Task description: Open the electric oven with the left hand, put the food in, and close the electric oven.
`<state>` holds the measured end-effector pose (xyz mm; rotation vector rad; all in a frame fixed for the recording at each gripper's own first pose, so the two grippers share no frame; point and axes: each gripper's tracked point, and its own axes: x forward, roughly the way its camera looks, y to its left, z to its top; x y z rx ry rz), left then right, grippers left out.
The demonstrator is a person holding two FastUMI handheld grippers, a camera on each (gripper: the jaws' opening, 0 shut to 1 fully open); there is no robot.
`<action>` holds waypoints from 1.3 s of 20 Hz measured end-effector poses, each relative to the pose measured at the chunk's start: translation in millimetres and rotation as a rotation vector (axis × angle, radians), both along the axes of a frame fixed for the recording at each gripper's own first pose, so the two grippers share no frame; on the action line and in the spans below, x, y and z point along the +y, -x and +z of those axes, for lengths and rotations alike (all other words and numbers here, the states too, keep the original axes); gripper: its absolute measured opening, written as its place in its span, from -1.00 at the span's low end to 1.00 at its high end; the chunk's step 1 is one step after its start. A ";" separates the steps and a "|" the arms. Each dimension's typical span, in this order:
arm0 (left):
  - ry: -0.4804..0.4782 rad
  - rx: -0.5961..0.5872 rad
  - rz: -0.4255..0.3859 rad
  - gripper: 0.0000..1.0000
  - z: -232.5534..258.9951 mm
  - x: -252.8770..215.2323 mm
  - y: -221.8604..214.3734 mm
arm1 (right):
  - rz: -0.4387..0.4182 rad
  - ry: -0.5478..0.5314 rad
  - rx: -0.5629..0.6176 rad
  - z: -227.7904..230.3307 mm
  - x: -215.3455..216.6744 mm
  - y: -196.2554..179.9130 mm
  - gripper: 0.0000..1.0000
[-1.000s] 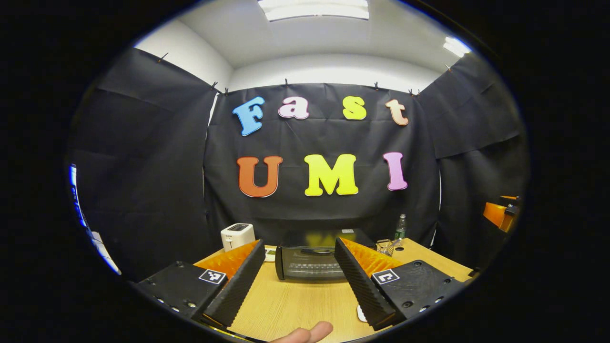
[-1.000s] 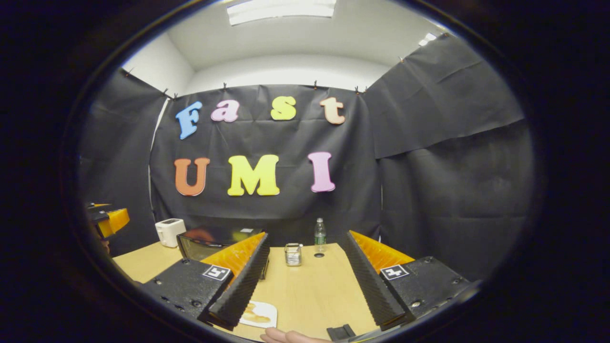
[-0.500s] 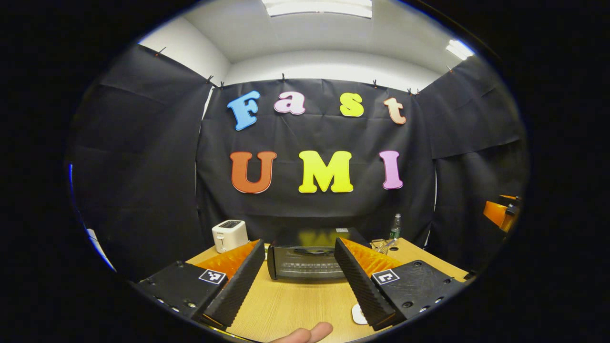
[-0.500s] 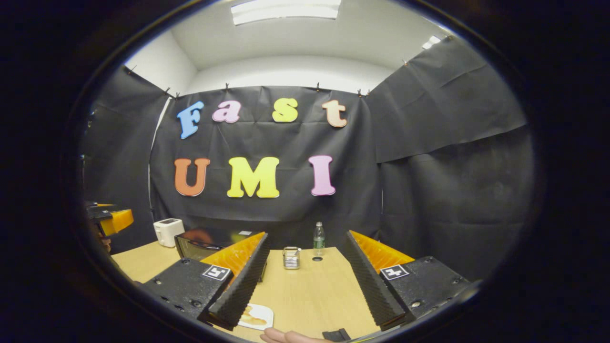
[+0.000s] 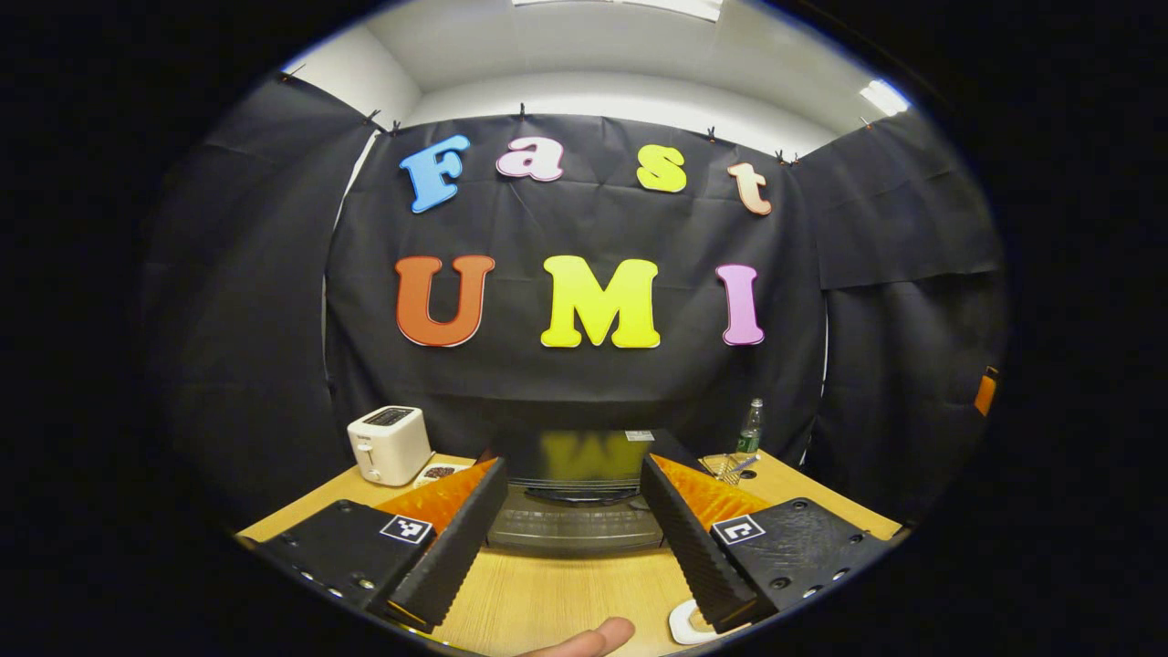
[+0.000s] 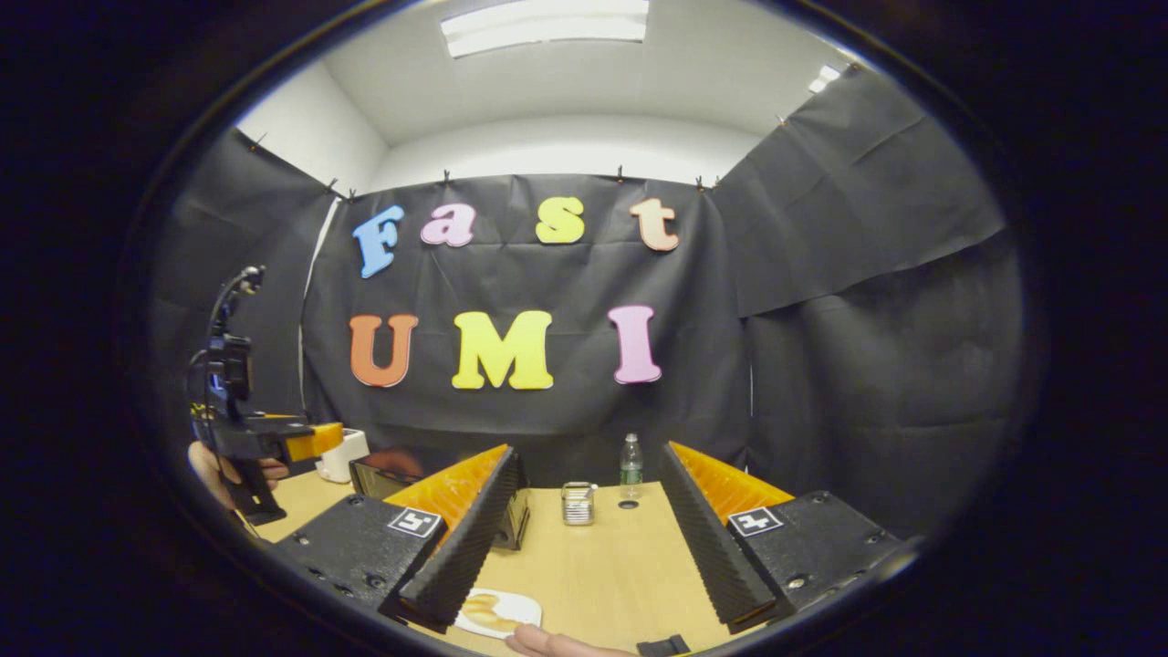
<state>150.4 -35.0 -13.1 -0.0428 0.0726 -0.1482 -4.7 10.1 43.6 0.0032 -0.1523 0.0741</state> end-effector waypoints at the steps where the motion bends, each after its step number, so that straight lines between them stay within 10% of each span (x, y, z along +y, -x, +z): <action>1: -0.004 0.004 -0.005 0.92 -5.8 -2.2 -15.1 | 0.008 -0.004 -0.002 -1.4 1.2 -0.9 0.97; 14: -0.070 0.214 0.044 0.88 -124.3 -25.5 -138.7 | -0.148 -0.011 0.041 -47.5 -74.3 -9.7 0.96; 26: -0.069 0.226 0.039 0.92 -126.6 -26.5 -111.8 | -0.136 -0.015 0.065 -61.4 -84.0 -0.4 0.97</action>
